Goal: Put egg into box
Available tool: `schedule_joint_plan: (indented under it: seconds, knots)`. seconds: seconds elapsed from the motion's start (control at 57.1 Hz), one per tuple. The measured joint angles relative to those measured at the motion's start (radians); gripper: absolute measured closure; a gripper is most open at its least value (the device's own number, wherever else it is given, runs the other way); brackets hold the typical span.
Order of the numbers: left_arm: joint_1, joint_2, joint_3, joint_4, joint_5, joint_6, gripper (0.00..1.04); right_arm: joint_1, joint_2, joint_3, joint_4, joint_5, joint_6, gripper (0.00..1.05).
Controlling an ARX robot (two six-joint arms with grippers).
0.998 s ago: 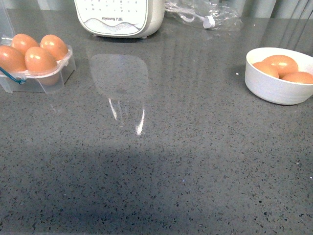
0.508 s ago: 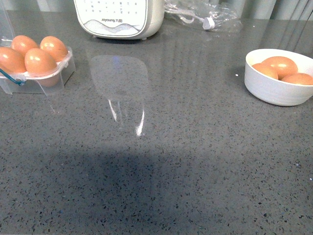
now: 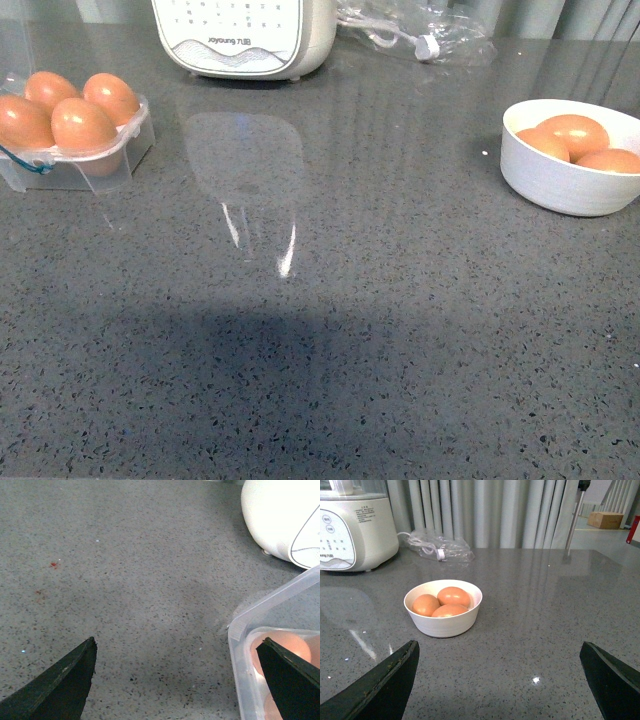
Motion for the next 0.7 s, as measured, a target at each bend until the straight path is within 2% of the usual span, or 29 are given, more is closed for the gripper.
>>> schedule_joint_plan:
  seconds: [0.438, 0.7]
  knots:
    - [-0.160, -0.104, -0.069, -0.001, 0.021, -0.037, 0.07, 0.000, 0.000, 0.000, 0.000, 0.000, 0.000, 0.07]
    - [-0.195, -0.124, -0.085, -0.018, 0.026, -0.034, 0.07, 0.000, 0.000, 0.000, 0.000, 0.000, 0.000, 0.07]
